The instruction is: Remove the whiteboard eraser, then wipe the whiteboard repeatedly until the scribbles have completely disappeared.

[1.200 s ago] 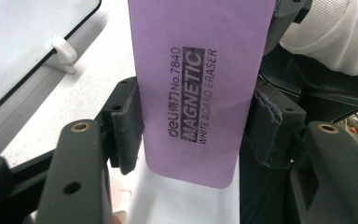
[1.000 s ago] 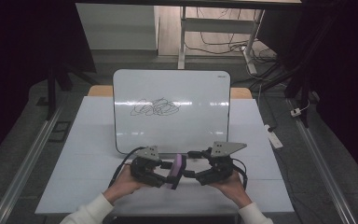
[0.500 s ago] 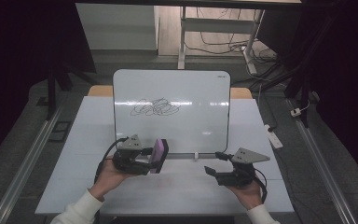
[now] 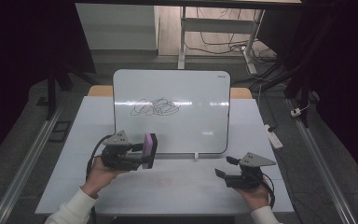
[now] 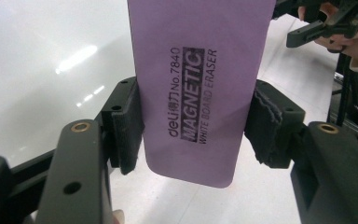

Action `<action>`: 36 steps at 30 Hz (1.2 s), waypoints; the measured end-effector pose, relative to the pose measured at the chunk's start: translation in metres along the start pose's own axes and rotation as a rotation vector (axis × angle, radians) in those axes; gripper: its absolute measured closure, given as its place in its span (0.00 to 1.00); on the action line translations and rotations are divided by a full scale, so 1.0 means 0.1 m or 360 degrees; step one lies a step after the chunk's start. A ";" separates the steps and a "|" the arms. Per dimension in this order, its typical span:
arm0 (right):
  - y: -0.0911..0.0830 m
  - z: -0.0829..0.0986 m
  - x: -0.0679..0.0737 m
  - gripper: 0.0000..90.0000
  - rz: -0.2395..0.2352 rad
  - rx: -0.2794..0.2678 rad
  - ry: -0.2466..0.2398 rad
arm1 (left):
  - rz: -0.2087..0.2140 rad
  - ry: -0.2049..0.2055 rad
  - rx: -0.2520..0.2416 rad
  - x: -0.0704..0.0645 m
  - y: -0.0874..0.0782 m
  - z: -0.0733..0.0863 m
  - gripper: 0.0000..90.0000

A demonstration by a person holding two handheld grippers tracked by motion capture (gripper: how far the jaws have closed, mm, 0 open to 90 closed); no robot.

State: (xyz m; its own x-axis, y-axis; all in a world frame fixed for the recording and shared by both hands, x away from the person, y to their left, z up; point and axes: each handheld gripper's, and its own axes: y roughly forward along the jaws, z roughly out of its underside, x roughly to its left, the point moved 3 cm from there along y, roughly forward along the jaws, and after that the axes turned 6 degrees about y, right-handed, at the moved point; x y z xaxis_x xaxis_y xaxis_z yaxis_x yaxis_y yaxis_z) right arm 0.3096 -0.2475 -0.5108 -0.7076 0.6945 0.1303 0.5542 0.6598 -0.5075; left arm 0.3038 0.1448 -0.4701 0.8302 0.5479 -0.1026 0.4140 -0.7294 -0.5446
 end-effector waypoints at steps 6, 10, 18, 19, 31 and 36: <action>0.01 0.03 -0.04 0.33 0.0027 0.0009 0.0006 | -0.0104 -0.0008 -0.0028 0.05 -0.09 -0.01 0.46; 0.03 0.04 -0.05 0.33 0.0033 0.0028 -0.0008 | -0.0207 -0.0028 -0.0048 0.09 -0.17 -0.04 0.46; 0.06 0.04 -0.03 0.33 0.0036 0.0054 -0.0033 | -0.0444 -0.0070 -0.0071 0.18 -0.26 -0.13 0.46; 0.07 0.04 -0.03 0.33 0.0037 0.0059 -0.0039 | -0.0475 -0.0077 -0.0074 0.20 -0.26 -0.14 0.46; 0.06 0.04 -0.05 0.33 0.0040 0.0054 -0.0047 | -0.0776 -0.0154 -0.0074 0.56 -0.34 -0.34 0.46; 0.06 0.05 -0.07 0.34 0.0046 0.0051 -0.0037 | -0.0871 -0.0160 -0.0084 0.63 -0.29 -0.40 0.46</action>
State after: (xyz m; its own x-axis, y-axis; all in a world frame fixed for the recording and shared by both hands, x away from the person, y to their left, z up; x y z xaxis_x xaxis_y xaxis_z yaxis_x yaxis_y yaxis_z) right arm 0.3156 -0.2497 -0.5185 -0.7018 0.7059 0.0953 0.5604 0.6298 -0.5379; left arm 0.3583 0.1842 -0.4277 0.4502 0.8870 0.1030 0.7949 -0.3456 -0.4986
